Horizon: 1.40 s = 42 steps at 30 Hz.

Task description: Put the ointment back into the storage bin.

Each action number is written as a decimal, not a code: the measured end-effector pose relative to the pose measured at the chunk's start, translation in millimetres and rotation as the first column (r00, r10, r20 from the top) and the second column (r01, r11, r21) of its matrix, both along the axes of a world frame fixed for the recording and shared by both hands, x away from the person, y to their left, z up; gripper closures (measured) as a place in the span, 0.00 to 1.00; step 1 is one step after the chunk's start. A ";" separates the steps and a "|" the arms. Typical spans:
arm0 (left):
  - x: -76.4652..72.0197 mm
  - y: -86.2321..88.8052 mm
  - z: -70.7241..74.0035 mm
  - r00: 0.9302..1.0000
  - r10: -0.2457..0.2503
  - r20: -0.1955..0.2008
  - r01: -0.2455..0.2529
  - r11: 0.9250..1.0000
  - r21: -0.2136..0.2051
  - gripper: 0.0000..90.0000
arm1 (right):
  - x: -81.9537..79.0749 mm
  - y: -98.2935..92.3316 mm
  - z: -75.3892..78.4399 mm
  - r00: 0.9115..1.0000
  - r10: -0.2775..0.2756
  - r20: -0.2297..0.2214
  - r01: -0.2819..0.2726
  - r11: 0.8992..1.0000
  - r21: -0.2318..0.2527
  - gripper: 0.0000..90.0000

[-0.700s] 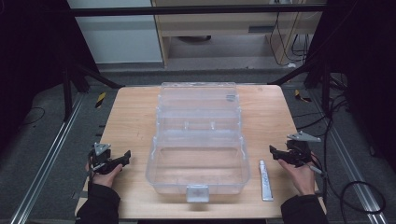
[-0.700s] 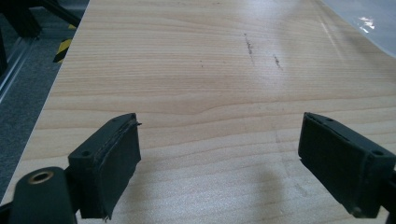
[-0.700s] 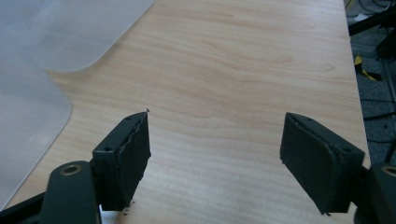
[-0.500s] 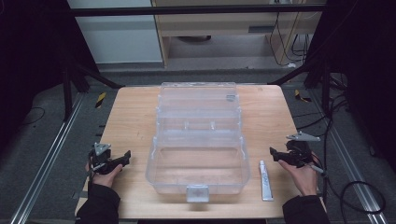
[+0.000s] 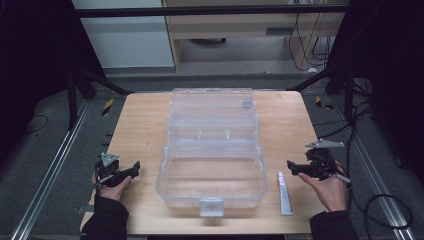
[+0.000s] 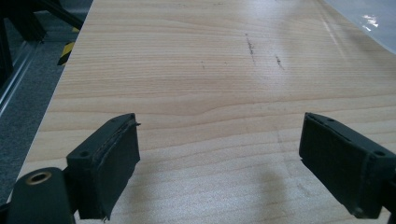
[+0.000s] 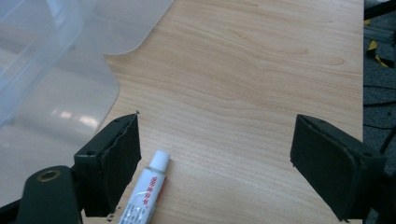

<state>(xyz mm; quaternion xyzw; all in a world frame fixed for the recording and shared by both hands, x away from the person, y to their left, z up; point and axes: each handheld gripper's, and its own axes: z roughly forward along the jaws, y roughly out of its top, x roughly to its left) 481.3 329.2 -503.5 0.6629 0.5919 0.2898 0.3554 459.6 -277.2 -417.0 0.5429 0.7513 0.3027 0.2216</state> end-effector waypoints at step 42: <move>-0.4 -1.2 0.0 1.000 -0.010 -0.005 0.010 1.000 0.013 0.13 | -12.3 33.5 -1.5 0.966 0.080 -0.244 -0.096 0.994 -0.054 0.26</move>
